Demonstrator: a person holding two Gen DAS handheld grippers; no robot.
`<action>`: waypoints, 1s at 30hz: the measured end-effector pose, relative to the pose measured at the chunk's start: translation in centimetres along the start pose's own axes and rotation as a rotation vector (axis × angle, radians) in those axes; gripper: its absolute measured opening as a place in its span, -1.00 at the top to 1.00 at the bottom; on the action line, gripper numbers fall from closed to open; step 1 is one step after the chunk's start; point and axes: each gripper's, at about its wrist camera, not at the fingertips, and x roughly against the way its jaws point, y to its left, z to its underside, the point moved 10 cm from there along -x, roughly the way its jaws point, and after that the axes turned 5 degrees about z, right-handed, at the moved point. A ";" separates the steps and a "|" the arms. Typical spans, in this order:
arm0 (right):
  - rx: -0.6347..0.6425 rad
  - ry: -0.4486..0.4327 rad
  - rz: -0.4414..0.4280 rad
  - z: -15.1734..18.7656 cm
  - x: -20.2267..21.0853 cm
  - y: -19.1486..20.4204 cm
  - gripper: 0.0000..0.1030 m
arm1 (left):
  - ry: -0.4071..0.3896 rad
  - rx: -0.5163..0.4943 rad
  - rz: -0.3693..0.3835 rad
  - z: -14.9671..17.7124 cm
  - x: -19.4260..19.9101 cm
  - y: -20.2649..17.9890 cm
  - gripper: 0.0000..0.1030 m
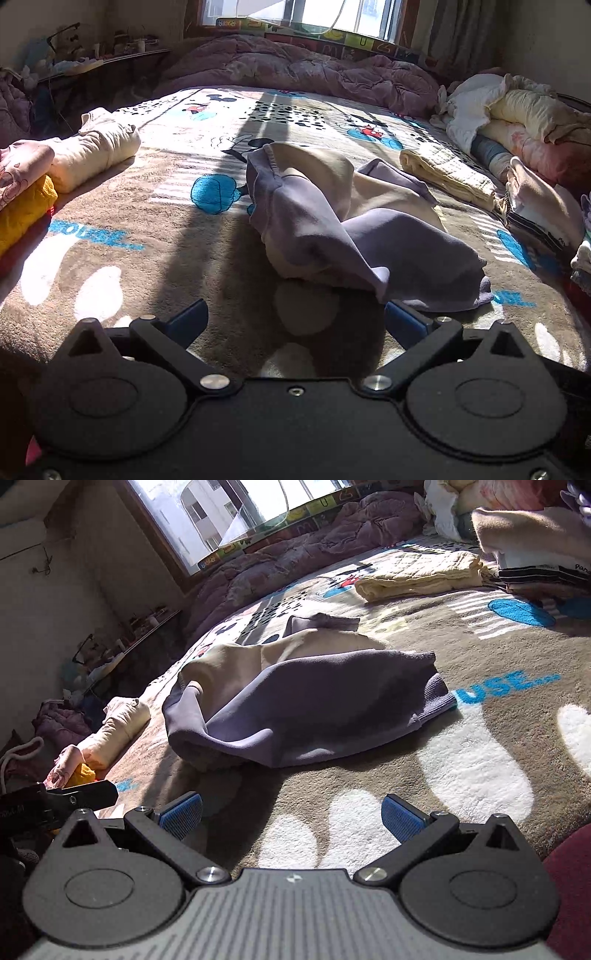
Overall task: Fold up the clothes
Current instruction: 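Reach both grippers into the crumpled lavender-cream sweatshirt and close on its edges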
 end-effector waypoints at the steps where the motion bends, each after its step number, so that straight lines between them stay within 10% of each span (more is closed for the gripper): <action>1: -0.037 0.018 -0.020 0.2 -1.0 -0.5 -0.99 | -0.017 0.011 0.005 -0.2 -0.5 0.5 -0.99; 17: -0.530 0.137 -0.336 -2.8 -9.8 -1.2 -0.99 | 0.063 0.167 0.091 -8.3 -13.6 5.8 -0.99; 22: -0.498 0.136 -0.260 -3.2 -11.2 0.3 -0.99 | 0.085 0.096 -0.003 -8.8 -16.0 5.5 -0.98; 30: -0.647 0.113 -0.242 -4.3 -12.6 0.6 -0.99 | 0.103 0.085 0.063 -9.3 -17.8 4.0 -0.96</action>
